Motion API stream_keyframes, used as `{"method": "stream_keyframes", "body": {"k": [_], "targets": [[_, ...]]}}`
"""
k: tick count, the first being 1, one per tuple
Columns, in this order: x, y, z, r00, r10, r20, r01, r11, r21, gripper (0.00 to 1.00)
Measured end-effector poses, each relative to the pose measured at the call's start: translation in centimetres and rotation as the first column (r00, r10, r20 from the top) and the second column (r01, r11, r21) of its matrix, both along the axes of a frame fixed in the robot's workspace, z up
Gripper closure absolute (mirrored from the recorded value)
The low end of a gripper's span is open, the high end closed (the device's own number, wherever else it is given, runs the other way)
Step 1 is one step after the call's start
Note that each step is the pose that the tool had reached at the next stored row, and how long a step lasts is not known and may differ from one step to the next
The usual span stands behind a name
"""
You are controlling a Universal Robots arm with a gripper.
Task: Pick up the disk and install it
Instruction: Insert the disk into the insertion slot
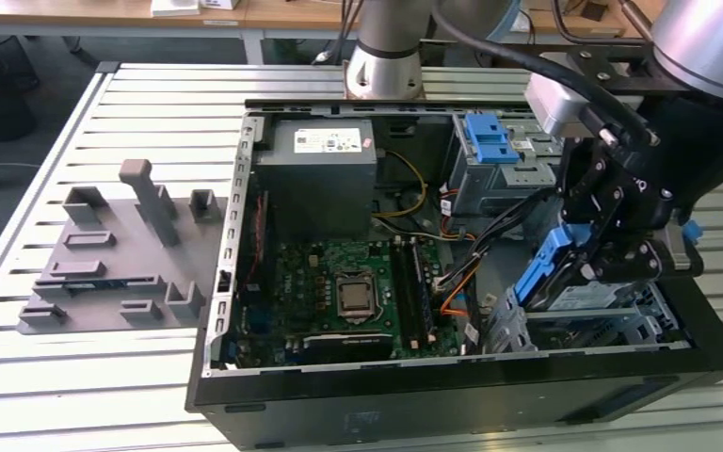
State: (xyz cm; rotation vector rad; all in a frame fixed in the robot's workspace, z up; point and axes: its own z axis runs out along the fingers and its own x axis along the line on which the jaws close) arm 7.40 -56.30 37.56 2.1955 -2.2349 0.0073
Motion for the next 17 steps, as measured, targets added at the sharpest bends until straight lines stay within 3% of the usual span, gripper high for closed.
{"method": "stream_keyframes", "body": {"k": [4, 13, 17], "targets": [[0.01, 0.00, -0.34, 1.0000, 0.000, 0.0000, 0.000, 1.0000, -0.0001, 0.64], [0.01, 0.00, -0.36, 1.0000, 0.000, 0.0002, 0.000, 1.0000, 0.0000, 0.64], [0.01, 0.00, -0.36, 1.0000, 0.000, 0.0000, 0.000, 1.0000, 0.0000, 0.56]]}}
